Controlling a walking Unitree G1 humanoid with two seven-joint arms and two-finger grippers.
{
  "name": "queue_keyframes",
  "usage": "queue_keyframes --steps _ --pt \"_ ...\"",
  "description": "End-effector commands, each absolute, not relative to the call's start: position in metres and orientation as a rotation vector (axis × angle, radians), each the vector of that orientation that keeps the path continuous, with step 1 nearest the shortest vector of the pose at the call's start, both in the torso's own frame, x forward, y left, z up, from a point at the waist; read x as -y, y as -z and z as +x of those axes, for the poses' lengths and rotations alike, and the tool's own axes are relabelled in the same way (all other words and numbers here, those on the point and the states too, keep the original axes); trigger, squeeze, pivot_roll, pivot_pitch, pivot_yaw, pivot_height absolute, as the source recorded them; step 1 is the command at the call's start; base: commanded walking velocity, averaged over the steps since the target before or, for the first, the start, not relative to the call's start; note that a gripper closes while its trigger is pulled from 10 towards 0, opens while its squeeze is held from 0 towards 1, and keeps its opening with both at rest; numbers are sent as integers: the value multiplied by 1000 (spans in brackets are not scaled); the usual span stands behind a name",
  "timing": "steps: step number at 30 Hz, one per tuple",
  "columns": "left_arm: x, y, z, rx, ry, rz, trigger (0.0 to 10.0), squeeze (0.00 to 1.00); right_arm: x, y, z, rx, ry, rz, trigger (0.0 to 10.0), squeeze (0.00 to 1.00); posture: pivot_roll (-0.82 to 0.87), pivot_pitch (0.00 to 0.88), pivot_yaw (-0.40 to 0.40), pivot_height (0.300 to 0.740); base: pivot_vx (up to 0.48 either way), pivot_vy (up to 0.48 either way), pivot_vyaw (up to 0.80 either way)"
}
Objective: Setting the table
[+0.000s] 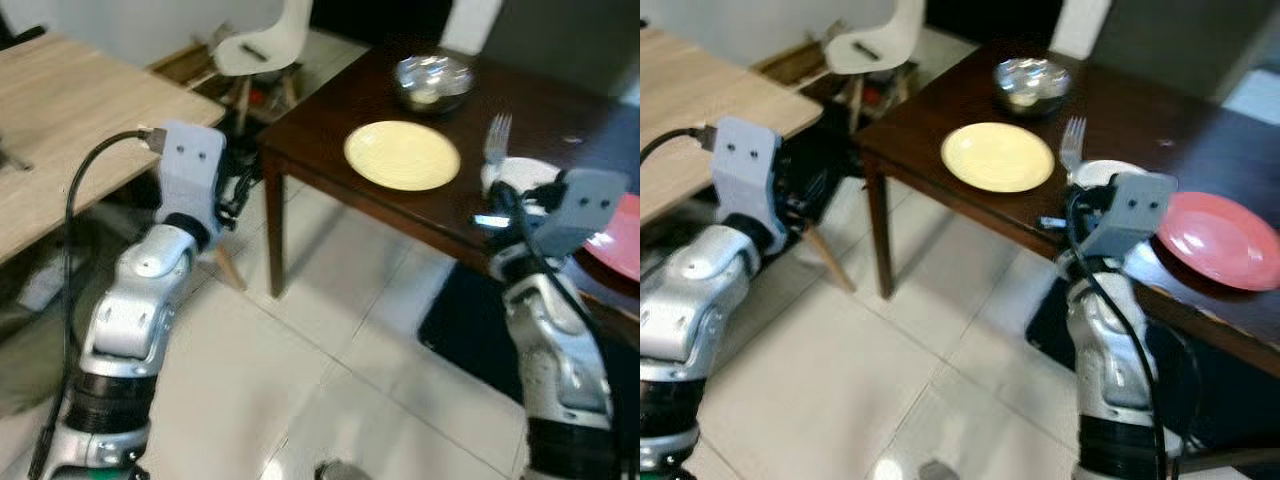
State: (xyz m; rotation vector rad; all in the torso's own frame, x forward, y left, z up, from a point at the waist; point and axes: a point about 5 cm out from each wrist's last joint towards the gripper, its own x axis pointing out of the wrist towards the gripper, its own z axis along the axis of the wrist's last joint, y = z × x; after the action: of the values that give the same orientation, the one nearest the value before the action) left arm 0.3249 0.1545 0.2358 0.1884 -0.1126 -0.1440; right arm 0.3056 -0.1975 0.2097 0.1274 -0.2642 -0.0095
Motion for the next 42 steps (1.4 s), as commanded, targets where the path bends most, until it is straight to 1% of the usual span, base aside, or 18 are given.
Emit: queue_keyframes --steps 1,15,17,18,19,20,21,23,24,27,32,34,42 --pt "-154 -232 325 99 142 193 10000 0 201 -208 304 259 18 128 10000 0 -95 50 55 740 0 0 -800" --pt "-159 -230 325 96 110 205 10000 0 196 -206 305 249 -6 138 10000 0 -94 49 55 740 0 0 -800" --pt "-168 -226 323 87 57 222 10000 0 187 -203 308 224 -77 196 10000 0 -85 54 50 740 0 0 0" --pt "-170 -225 323 84 40 226 10000 0 182 -201 309 203 -127 251 10000 0 -83 55 48 740 0 0 0" --pt "-170 -225 323 84 40 226 10000 0 182 -201 309 203 -127 251 10000 0 -83 55 48 740 0 0 0" --pt "-174 -223 321 79 20 226 10000 0 168 -198 311 160 -249 340 10000 0 -76 57 43 740 0 0 0" --pt "-174 -223 321 79 20 226 10000 0 168 -198 311 160 -249 340 10000 0 -76 57 43 740 0 0 0" --pt "-176 -221 319 77 14 205 10000 0 149 -196 309 127 -411 391 10000 0 -76 57 43 740 0 0 0" --pt "-176 -220 317 80 15 194 10000 0 135 -196 306 115 -531 407 10000 0 -63 58 35 740 0 0 0" --pt "-176 -219 315 83 16 198 10000 0 128 -197 305 116 -581 406 10000 0 -62 59 33 740 0 0 0" --pt "-174 -215 315 80 10 227 10000 0 128 -200 311 142 -530 338 10000 0 -60 60 32 740 0 0 0" --pt "-172 -214 317 90 5 252 10000 0 133 -204 315 175 -467 274 10000 0 -61 60 34 740 142 0 0" --pt "-167 -217 322 111 12 274 10000 0 137 -213 315 228 -458 265 10000 0 -69 57 45 740 419 0 0"
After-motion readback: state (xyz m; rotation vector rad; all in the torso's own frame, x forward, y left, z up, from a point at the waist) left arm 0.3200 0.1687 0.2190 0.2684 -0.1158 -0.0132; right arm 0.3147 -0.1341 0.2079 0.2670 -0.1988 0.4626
